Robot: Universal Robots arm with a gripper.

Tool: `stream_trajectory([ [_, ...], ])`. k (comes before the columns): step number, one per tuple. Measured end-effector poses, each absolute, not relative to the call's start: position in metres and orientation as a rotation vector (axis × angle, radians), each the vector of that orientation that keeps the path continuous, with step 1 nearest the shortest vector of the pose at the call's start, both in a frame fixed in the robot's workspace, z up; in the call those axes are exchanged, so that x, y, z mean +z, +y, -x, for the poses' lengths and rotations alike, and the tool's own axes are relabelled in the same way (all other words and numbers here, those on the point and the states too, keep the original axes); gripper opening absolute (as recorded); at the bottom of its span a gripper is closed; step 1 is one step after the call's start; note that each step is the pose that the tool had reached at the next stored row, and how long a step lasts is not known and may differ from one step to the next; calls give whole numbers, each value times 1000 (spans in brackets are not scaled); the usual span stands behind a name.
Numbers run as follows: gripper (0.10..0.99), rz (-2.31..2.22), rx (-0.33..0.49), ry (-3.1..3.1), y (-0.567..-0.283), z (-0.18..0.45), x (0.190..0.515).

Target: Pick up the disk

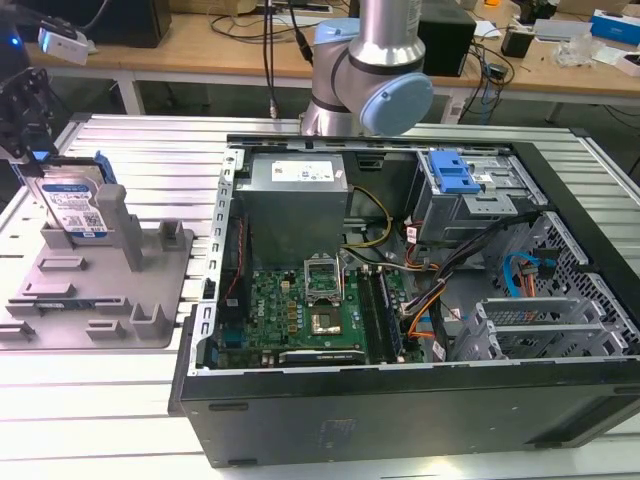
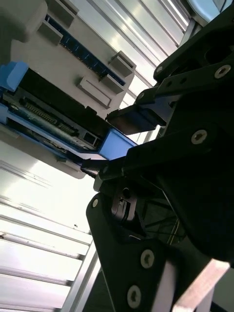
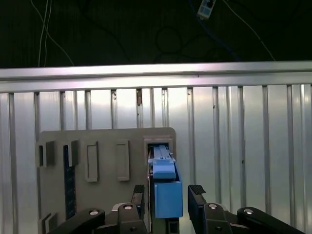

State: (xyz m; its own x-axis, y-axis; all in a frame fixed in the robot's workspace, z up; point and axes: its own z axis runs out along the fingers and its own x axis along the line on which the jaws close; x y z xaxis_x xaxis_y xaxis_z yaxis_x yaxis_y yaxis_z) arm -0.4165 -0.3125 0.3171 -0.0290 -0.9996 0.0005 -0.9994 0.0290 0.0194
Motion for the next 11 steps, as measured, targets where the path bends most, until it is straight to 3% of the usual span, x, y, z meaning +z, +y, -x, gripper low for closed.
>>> stream_trajectory([
  [11,482,-2176,-14,-2240,-312,419,305],
])
